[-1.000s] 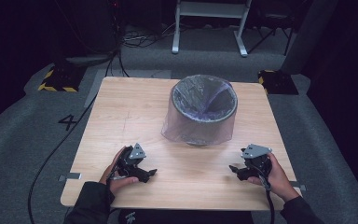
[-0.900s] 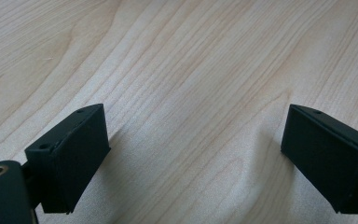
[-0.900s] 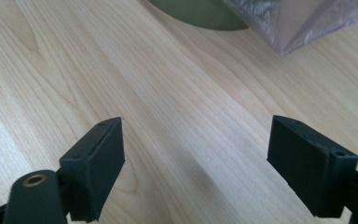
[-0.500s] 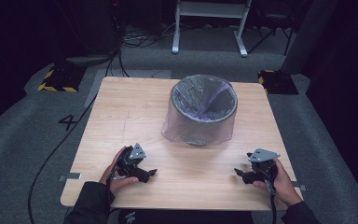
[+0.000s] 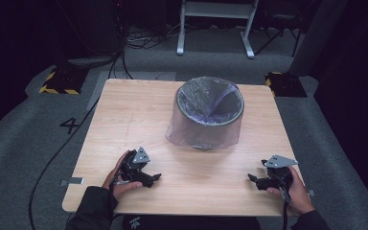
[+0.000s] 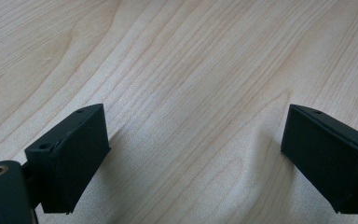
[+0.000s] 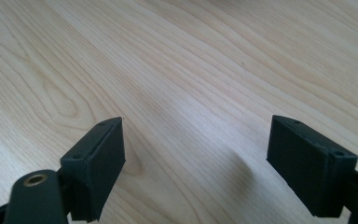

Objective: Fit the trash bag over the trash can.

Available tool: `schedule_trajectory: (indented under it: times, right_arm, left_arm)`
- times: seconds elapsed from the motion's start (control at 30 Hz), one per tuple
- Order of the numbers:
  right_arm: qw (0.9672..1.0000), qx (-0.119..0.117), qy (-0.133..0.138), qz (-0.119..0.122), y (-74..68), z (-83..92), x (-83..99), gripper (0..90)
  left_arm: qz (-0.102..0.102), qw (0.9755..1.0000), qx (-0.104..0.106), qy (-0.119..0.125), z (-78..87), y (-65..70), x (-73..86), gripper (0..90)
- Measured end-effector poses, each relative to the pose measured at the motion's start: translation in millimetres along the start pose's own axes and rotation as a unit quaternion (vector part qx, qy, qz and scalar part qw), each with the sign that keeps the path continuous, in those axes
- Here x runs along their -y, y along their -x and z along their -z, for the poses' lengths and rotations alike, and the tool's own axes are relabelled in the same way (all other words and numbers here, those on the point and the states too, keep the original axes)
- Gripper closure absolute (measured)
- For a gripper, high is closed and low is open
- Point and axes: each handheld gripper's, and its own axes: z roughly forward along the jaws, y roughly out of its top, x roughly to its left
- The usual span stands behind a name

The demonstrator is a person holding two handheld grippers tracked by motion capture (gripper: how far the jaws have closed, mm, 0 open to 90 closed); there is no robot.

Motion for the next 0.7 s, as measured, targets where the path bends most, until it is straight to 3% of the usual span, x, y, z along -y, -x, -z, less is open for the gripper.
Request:
schedule_trajectory:
  times: [0.37, 0.7]
  right_arm:
    - [0.9975, -0.003, 0.022, -0.067, 16.6, 5.3, 24.7, 16.0]
    - [0.9968, 0.006, 0.018, -0.077, 30.3, 13.4, 34.9, 14.6]
  left_arm:
    - [0.0, 1.0, 0.0, 0.0, 0.0, 0.0, 0.0, 7.0]
    - [0.0, 1.0, 0.0, 0.0, -0.1, 0.1, 0.0, 7.0]
